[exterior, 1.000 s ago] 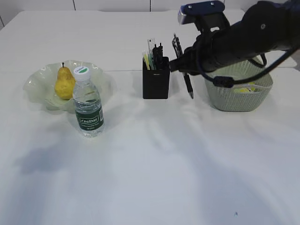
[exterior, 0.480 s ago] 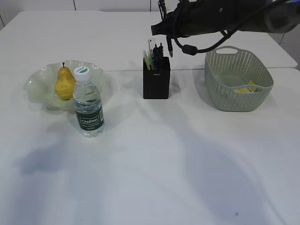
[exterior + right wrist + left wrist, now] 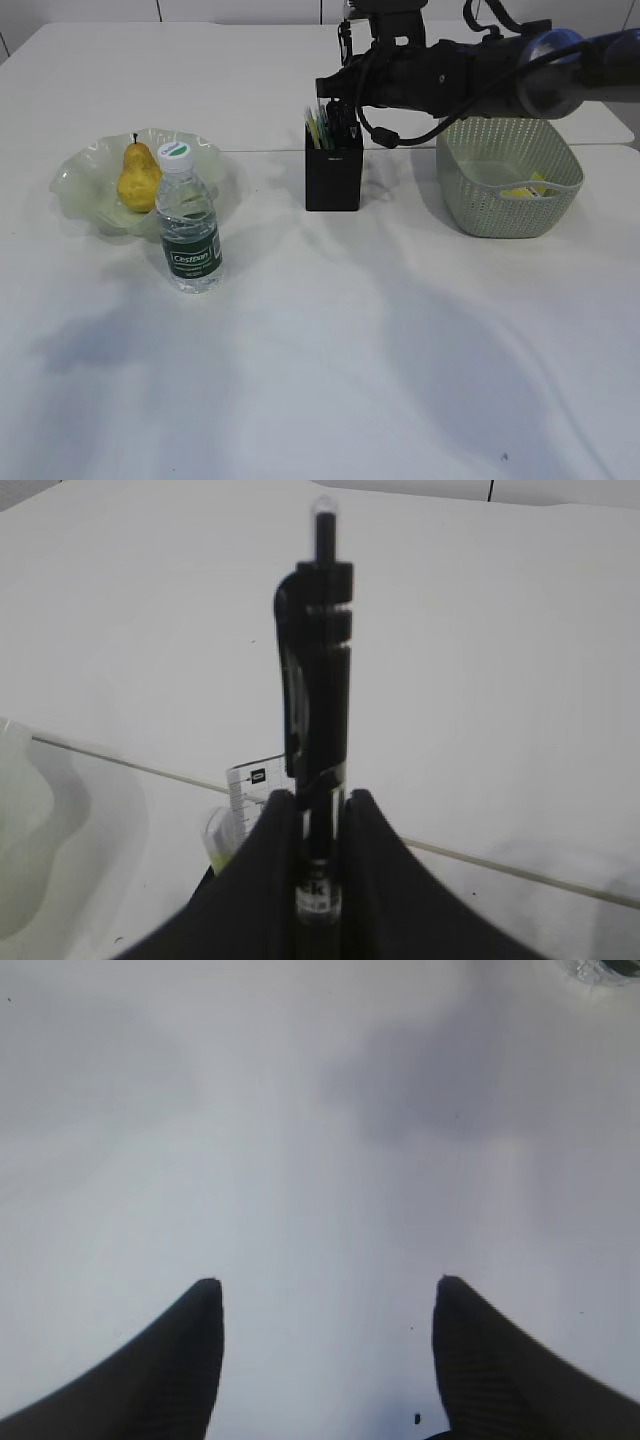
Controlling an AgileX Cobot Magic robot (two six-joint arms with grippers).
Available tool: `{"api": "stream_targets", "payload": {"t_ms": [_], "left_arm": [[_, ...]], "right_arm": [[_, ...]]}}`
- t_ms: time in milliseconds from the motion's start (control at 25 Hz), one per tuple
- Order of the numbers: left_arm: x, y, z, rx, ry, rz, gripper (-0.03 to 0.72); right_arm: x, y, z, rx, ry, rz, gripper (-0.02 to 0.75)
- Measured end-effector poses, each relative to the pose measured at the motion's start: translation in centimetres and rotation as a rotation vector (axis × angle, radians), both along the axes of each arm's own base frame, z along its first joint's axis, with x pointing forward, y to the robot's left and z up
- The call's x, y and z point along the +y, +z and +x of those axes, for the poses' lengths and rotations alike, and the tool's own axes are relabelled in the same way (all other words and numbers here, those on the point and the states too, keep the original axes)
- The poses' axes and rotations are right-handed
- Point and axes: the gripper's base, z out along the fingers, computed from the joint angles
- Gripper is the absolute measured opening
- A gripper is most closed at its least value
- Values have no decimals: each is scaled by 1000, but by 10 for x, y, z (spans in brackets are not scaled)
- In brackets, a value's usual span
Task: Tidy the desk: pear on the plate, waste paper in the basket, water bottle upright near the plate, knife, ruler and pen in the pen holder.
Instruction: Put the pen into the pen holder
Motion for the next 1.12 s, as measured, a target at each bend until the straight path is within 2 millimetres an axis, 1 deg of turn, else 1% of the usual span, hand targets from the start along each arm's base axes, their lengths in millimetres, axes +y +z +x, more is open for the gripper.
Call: {"api": "stream_targets", "payload": {"t_ms": [440, 840, 1120], "left_arm": [[0, 0, 0, 0, 0, 0, 465], [0, 0, 0, 1, 0, 0, 465], [0, 0, 0, 2, 0, 0, 465]], "right_arm": [[1, -27, 8, 17, -47, 83, 71], [1, -30, 8, 32, -58, 108, 71], [2, -34, 6, 81, -52, 99, 76]]}}
